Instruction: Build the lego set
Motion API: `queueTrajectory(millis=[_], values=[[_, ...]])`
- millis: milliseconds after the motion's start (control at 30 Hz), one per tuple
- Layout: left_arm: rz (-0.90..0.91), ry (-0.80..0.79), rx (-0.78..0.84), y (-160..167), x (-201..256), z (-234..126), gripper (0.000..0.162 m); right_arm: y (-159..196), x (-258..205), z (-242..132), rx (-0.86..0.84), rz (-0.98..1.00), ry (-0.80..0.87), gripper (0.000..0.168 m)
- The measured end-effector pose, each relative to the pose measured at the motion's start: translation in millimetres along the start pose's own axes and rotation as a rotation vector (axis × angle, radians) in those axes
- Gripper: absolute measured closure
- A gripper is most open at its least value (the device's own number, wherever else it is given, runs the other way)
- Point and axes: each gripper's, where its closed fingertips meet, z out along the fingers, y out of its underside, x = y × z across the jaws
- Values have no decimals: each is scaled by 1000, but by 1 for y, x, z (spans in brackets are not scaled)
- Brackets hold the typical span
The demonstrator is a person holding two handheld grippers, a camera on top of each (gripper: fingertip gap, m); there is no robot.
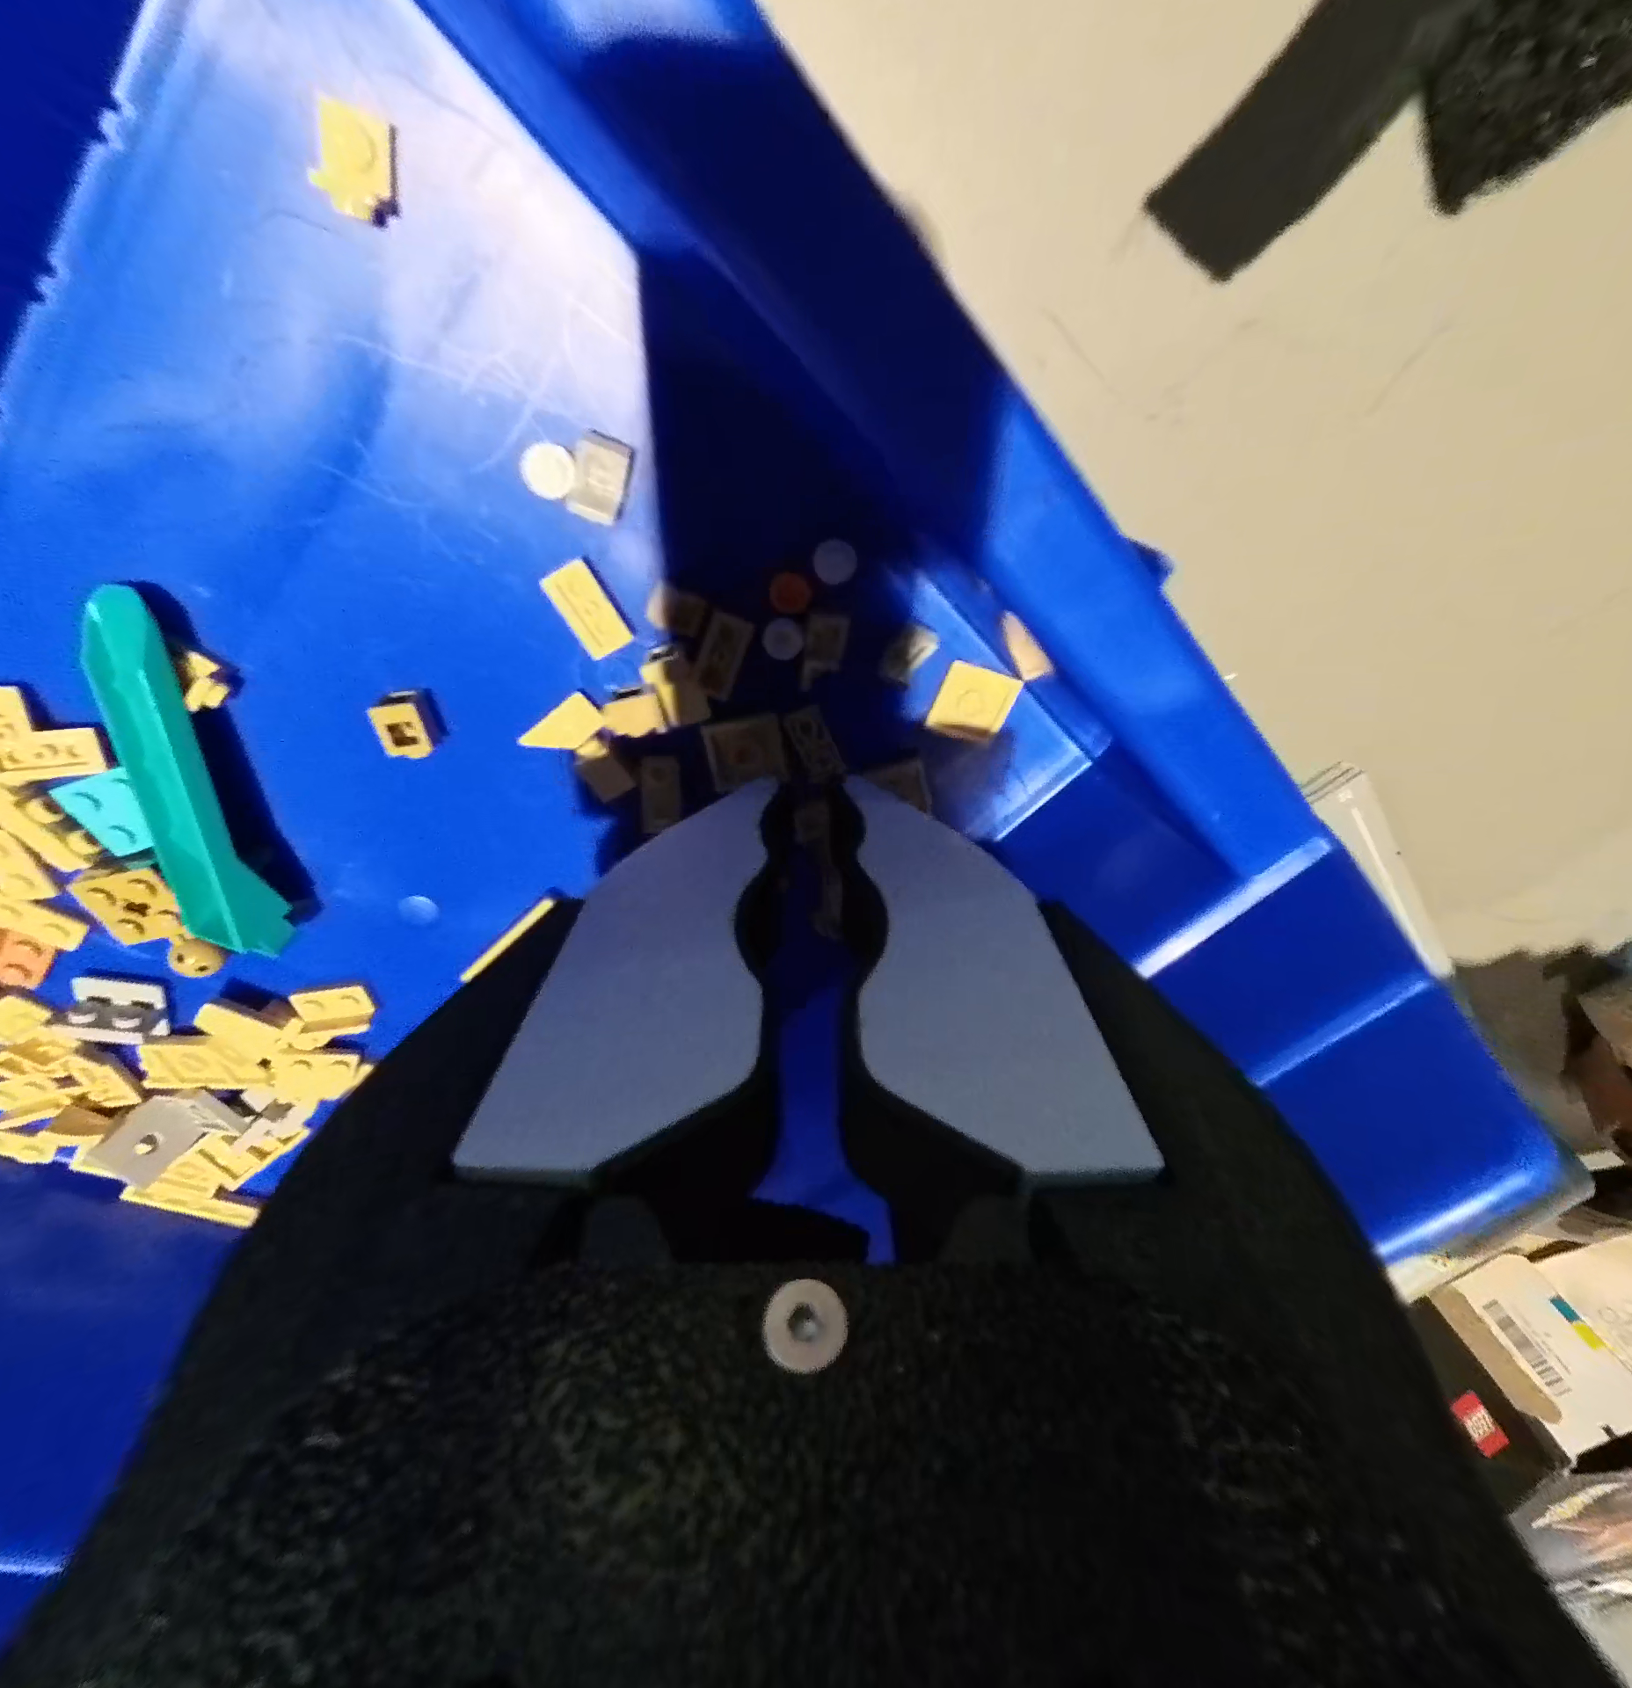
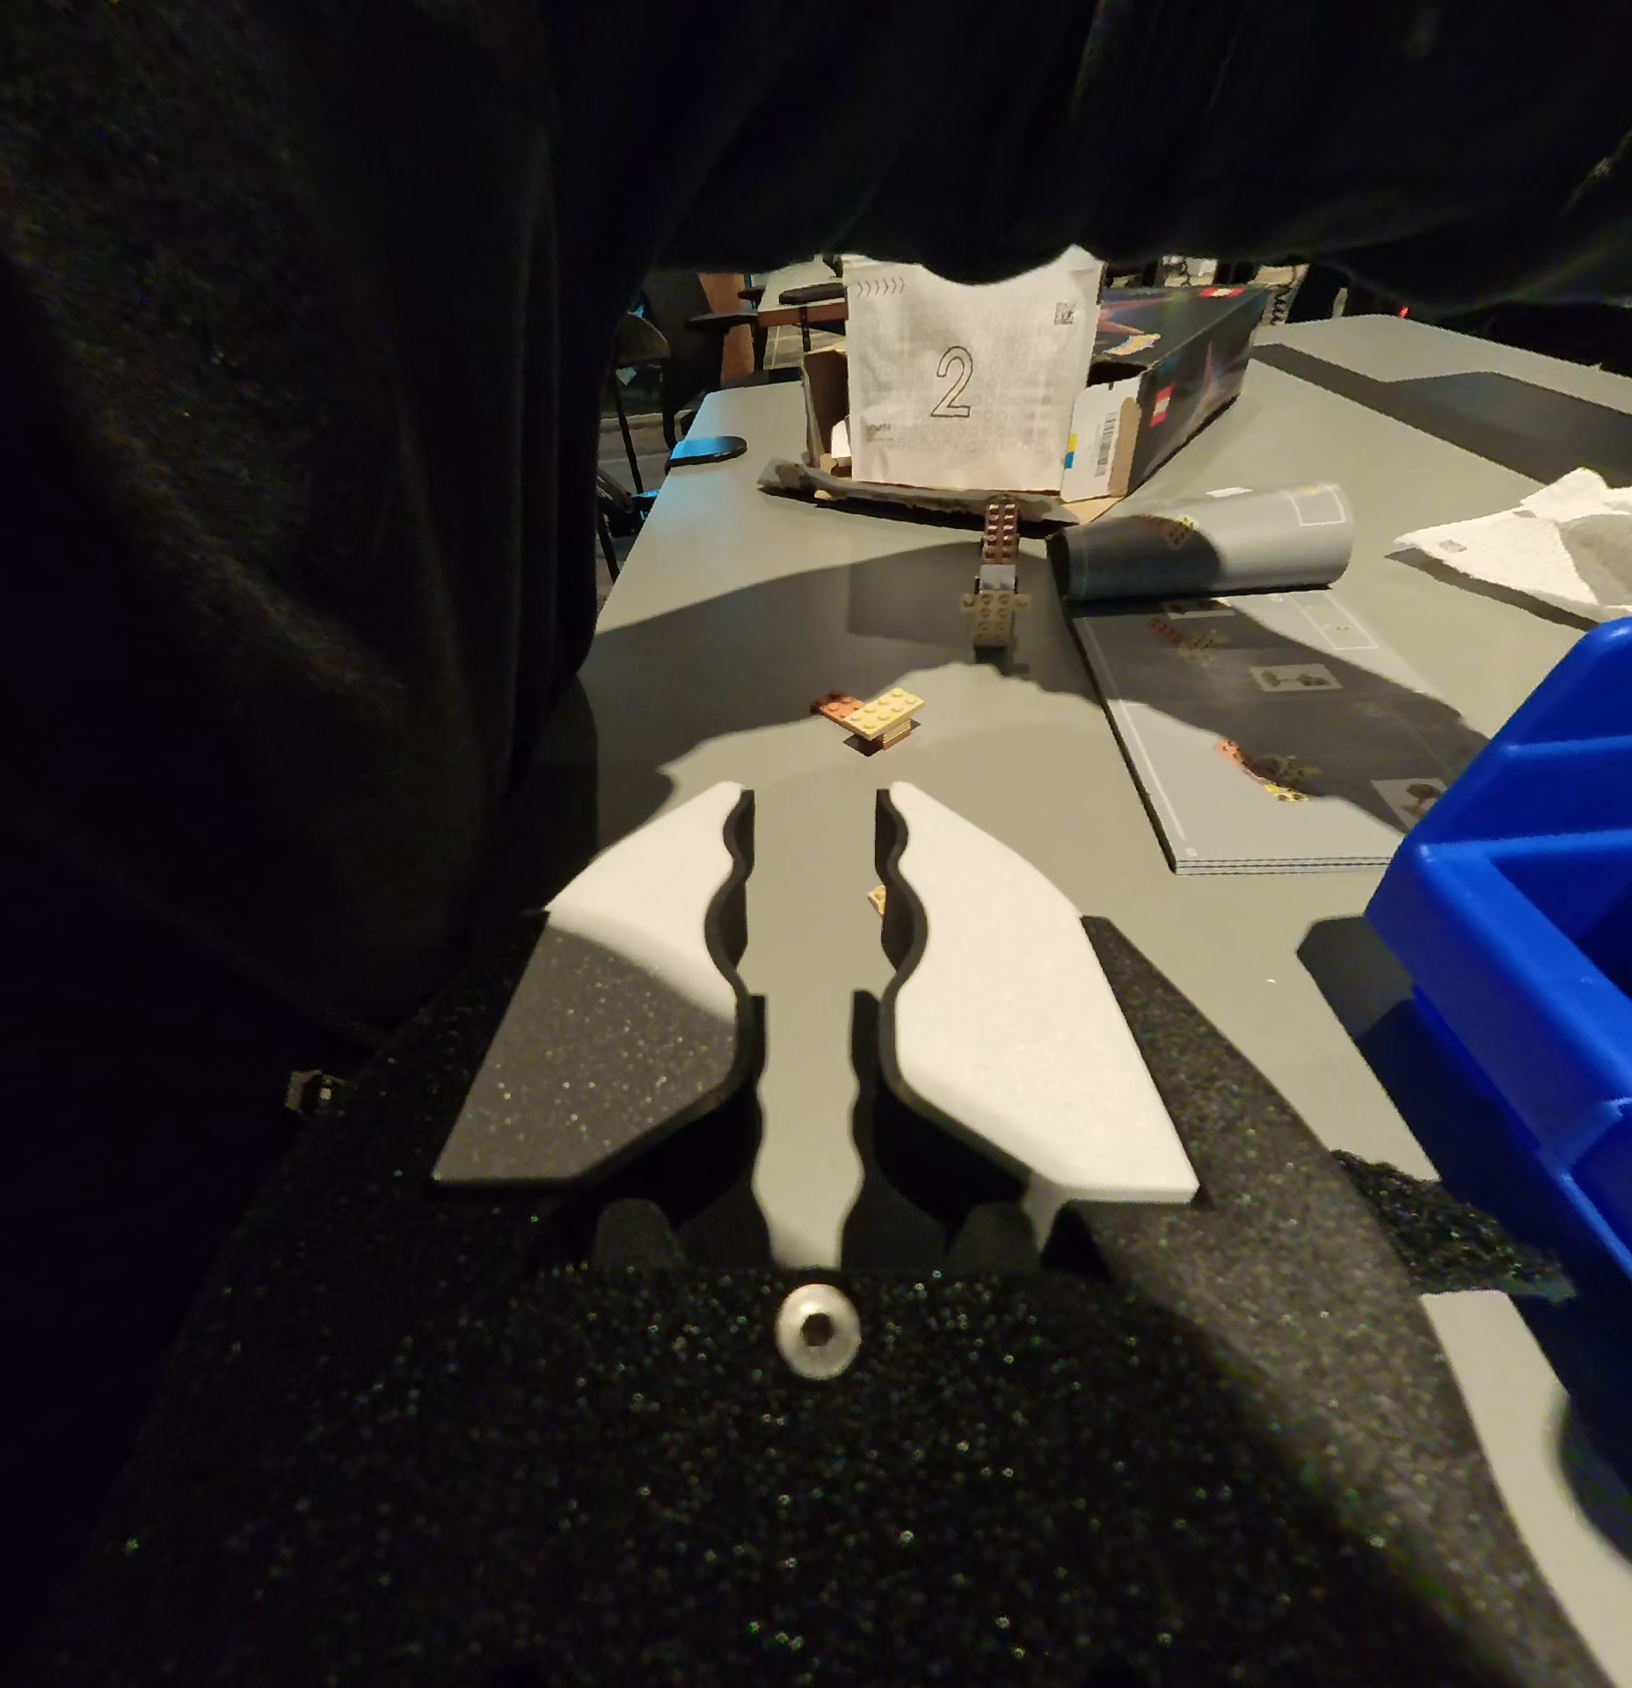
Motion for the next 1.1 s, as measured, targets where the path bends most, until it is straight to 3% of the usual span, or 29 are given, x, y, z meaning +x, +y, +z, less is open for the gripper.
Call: queueTrajectory(millis=[1100], values=[[-11, 20, -49, -4, 2, 8, 151, -1, -1, 0, 3, 0, -2, 144]])
